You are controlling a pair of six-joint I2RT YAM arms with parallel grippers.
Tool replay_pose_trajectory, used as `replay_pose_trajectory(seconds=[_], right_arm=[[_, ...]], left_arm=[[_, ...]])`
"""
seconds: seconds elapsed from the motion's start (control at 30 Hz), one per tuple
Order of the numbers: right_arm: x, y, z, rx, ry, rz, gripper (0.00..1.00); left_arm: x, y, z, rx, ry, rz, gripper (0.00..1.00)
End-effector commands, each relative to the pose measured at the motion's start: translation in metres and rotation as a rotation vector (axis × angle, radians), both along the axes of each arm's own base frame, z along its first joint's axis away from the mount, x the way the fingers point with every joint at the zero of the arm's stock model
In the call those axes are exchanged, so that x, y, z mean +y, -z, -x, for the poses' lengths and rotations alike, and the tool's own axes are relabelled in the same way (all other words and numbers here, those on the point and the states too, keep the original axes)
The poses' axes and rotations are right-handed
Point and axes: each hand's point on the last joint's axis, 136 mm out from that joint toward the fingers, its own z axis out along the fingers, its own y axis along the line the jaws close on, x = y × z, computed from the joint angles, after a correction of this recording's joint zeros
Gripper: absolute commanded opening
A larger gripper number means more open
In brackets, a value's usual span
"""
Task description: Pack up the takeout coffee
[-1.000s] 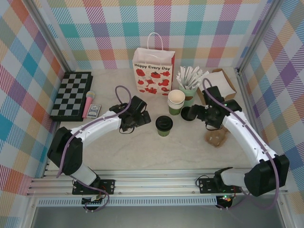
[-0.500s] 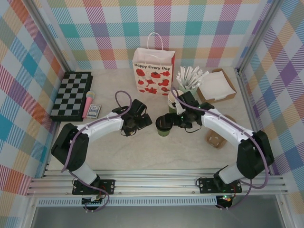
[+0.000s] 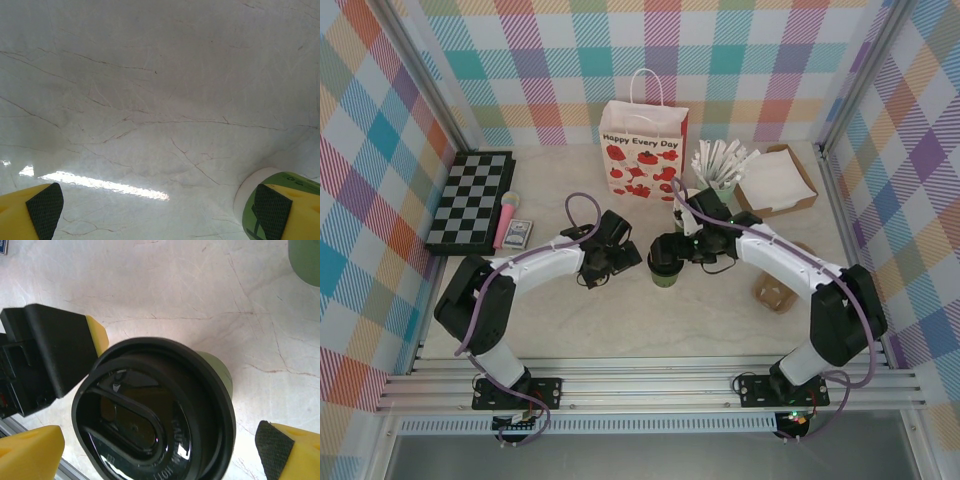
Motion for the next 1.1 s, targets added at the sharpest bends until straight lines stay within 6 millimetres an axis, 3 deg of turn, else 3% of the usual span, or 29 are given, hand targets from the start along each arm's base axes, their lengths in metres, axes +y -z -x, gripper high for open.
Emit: replay_pose_trajectory(seconds=[0.0,0.37,0.5,0.6,0.9,1.07], right_arm=[[0.01,-0.004,-0.007,-0.008,-0.004,-0.019,1.0],[0.022,0.003,-0.008,0.031,-0.011,-0.009,1.0],[0.03,-0.004,-0.007,0.028,-0.025,-0.04,1.0],[0.027,-0.006,-0.008,0.017,-0.012,-0.033,1.0],[0.017,0.018,-0.001,0.063,0.008,0.04,1.0],[0.018,0.02,0.0,0.069,0.004,0.034,0.93]], left_arm=[[-0.001,0.004,-0.002,0.013,-0.014,0.015,1.0],[-0.007,0.01,-0.002,0.028,0.0,0.032,1.0],[-0.008,0.012,-0.001,0.031,0.003,0.039,1.0],[-0.007,0.011,-0.001,0.031,0.006,0.031,1.0],[-0.006,0.011,0.0,0.03,0.004,0.031,1.0],[-0.006,0.01,0.0,0.028,0.004,0.033,1.0]])
